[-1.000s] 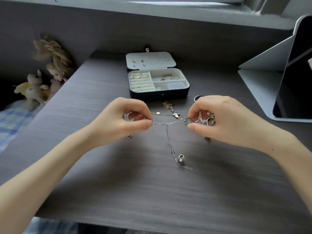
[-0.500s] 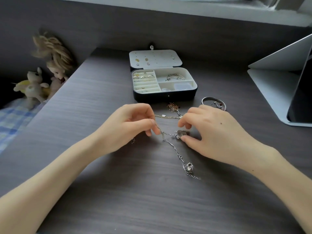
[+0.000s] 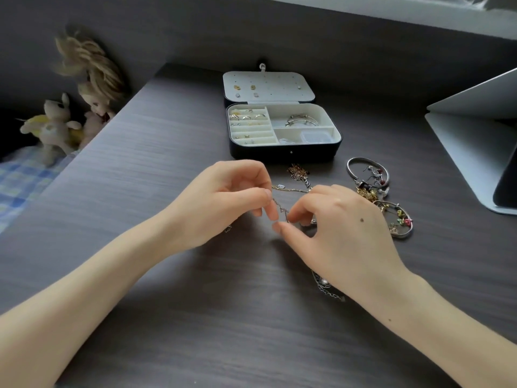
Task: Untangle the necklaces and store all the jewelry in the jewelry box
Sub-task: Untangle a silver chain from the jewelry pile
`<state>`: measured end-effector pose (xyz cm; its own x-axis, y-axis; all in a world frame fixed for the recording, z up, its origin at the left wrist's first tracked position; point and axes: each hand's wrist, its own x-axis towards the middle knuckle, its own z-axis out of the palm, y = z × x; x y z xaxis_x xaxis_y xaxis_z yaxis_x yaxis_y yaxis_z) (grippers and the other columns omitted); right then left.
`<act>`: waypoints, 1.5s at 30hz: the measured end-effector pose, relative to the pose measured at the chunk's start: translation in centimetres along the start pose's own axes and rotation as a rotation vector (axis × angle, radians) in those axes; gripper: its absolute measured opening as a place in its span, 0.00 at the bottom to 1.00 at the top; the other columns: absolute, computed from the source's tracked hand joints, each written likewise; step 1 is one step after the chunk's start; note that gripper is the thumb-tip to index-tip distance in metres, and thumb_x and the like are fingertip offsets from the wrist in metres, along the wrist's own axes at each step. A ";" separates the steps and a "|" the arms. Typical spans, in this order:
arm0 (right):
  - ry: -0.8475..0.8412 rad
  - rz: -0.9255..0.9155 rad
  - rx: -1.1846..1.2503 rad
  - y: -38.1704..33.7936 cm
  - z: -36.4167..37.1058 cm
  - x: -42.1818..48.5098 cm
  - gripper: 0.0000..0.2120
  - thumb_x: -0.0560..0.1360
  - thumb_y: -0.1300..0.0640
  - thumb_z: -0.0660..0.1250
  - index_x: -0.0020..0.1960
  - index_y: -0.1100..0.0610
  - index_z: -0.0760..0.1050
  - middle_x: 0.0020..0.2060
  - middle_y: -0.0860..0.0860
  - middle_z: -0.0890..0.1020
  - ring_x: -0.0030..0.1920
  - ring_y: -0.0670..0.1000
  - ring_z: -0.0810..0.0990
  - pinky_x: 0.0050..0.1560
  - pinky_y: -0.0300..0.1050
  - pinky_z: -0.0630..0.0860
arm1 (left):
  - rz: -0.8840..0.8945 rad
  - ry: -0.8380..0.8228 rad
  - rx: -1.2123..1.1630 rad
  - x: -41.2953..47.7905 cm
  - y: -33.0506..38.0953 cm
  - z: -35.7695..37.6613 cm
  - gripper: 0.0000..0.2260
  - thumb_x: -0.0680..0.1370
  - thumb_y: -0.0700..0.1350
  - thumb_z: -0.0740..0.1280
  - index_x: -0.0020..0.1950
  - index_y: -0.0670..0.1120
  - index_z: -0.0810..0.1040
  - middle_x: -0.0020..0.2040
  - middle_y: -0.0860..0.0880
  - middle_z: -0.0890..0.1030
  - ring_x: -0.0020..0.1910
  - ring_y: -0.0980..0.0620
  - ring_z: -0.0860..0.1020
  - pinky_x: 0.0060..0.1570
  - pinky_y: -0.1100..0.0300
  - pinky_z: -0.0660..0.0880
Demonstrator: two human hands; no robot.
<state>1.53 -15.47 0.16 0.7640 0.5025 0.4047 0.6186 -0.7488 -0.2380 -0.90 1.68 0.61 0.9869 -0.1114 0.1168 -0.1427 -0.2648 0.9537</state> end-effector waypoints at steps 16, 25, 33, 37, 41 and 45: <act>-0.040 0.013 0.088 0.6 -0.7 0.1 0.05 0.65 0.50 0.69 0.33 0.50 0.81 0.27 0.43 0.77 0.29 0.44 0.67 0.34 0.37 0.64 | -0.005 -0.017 -0.053 0.0 0.1 0.0 0.05 0.70 0.39 0.63 0.37 0.37 0.73 0.35 0.45 0.83 0.36 0.52 0.76 0.41 0.62 0.74; -0.288 0.264 0.506 1.6 -2.3 0.6 0.06 0.69 0.53 0.72 0.34 0.49 0.83 0.26 0.40 0.79 0.27 0.42 0.72 0.30 0.30 0.66 | -0.061 -0.028 -0.040 -0.2 0.0 0.1 0.06 0.68 0.41 0.65 0.37 0.38 0.76 0.38 0.48 0.84 0.39 0.54 0.76 0.43 0.57 0.72; -0.333 0.410 0.691 2.0 -2.4 0.9 0.08 0.72 0.58 0.70 0.34 0.54 0.81 0.30 0.48 0.84 0.31 0.42 0.77 0.36 0.34 0.71 | -0.066 -0.012 -0.128 -0.3 0.2 0.3 0.05 0.68 0.39 0.62 0.35 0.43 0.76 0.40 0.47 0.84 0.39 0.56 0.79 0.35 0.66 0.69; -0.324 0.395 0.688 2.2 -2.3 1.2 0.08 0.73 0.59 0.67 0.35 0.54 0.79 0.33 0.50 0.84 0.36 0.47 0.80 0.40 0.37 0.73 | -0.066 -0.012 -0.159 -0.4 0.1 0.5 0.04 0.68 0.38 0.61 0.35 0.41 0.74 0.40 0.47 0.84 0.39 0.54 0.81 0.35 0.66 0.70; -0.364 0.314 0.560 2.5 -2.5 1.6 0.09 0.76 0.56 0.64 0.38 0.53 0.77 0.33 0.49 0.82 0.35 0.45 0.79 0.41 0.36 0.72 | -0.063 -0.036 -0.127 -0.5 0.2 0.8 0.07 0.69 0.39 0.62 0.32 0.47 0.74 0.41 0.46 0.85 0.42 0.52 0.82 0.36 0.66 0.70; -0.361 0.229 0.353 2.6 -1.9 2.0 0.09 0.77 0.53 0.62 0.39 0.52 0.74 0.32 0.47 0.79 0.31 0.43 0.73 0.36 0.36 0.69 | -0.059 -0.045 -0.130 -0.5 0.5 0.9 0.11 0.68 0.39 0.62 0.28 0.52 0.75 0.40 0.47 0.85 0.41 0.53 0.81 0.36 0.68 0.69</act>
<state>4.29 -17.22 2.04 0.8622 0.5066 -0.0064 0.4053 -0.6973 -0.5912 -1.56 0.74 0.78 0.9885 -0.1429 0.0494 -0.0704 -0.1460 0.9868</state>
